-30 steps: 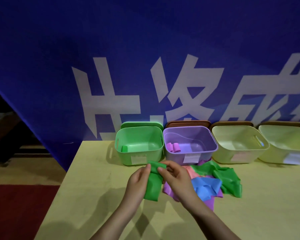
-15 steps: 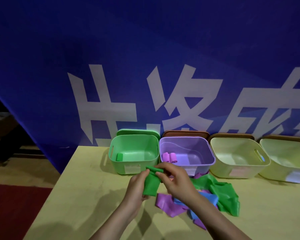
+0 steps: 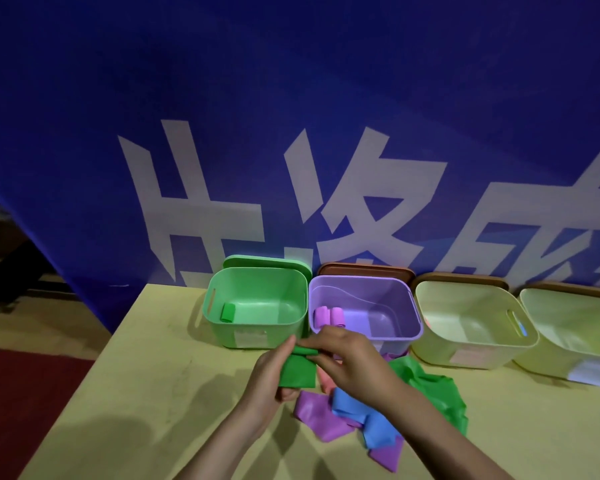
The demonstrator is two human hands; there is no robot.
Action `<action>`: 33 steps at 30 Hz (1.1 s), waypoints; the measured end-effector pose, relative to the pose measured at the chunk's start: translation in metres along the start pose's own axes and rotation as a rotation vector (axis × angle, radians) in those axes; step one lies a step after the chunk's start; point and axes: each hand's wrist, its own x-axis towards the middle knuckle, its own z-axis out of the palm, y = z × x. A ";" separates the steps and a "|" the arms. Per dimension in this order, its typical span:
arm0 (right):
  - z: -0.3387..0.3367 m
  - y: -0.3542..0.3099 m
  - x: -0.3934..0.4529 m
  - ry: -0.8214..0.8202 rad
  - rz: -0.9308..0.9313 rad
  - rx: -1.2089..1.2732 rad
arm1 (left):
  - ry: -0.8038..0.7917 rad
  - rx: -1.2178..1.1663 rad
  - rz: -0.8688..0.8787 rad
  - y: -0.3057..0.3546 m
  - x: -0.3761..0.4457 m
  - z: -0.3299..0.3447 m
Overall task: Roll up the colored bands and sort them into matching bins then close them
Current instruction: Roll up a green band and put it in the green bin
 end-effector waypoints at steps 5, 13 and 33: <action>0.002 -0.010 0.008 -0.034 0.142 0.314 | -0.007 0.024 0.051 0.008 -0.010 -0.011; 0.030 -0.044 0.012 0.082 0.449 0.726 | 0.007 0.275 0.229 0.018 -0.027 -0.038; 0.070 -0.073 -0.011 0.262 0.119 -0.003 | -0.049 -0.086 -0.038 0.021 -0.050 -0.072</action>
